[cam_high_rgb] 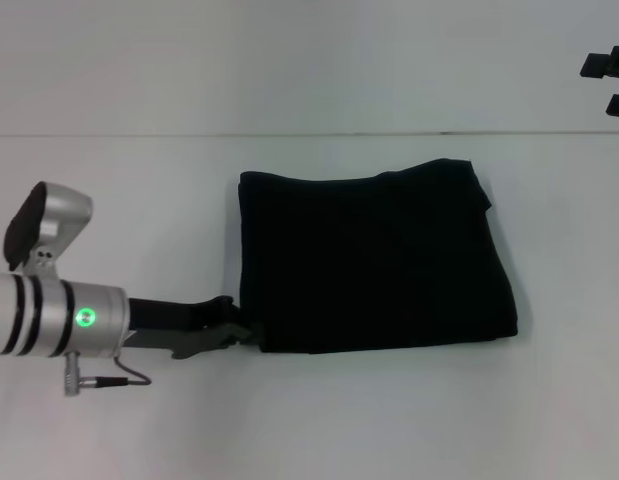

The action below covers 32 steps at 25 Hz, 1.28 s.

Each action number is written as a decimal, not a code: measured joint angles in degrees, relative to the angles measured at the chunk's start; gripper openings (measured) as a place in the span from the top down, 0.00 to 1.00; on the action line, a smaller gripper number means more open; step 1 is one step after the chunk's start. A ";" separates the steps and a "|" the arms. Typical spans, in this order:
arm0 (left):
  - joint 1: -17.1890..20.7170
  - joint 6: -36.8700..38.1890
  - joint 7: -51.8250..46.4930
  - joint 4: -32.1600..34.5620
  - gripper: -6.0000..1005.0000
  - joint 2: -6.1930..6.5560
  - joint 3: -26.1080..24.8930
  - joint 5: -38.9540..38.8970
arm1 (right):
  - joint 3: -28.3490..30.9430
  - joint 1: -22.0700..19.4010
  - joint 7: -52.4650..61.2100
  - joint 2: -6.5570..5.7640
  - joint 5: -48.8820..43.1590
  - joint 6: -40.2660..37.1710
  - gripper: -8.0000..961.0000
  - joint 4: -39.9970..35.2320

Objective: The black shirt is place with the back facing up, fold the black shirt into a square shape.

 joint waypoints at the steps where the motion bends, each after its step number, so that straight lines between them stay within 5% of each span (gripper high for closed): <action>1: 0.65 0.65 -0.01 0.48 0.95 0.07 -0.13 0.00 | 0.00 0.00 0.05 0.00 0.00 0.01 0.05 0.01; 12: 5.04 5.74 -0.58 5.21 0.92 0.28 -1.12 0.00 | -0.15 0.15 0.24 0.09 0.00 -0.29 0.05 0.13; 20: 6.48 9.74 -2.65 8.45 0.86 1.99 -1.52 1.15 | -0.10 -0.32 -0.44 0.09 -0.14 -0.47 0.05 0.17; 24: 8.69 16.84 -2.01 14.35 0.84 3.06 -7.07 2.04 | -0.05 -1.08 -3.05 0.01 -0.10 -0.58 0.05 -0.01; 28: 9.73 23.45 8.14 18.46 0.74 3.39 -13.83 -0.57 | 0.64 -1.82 -14.14 0.21 0.03 -2.95 0.05 -0.45; 32: 9.49 24.68 28.06 16.82 0.57 2.90 -16.62 -5.75 | 0.53 -3.88 -35.73 2.46 -0.15 -5.60 0.05 -0.57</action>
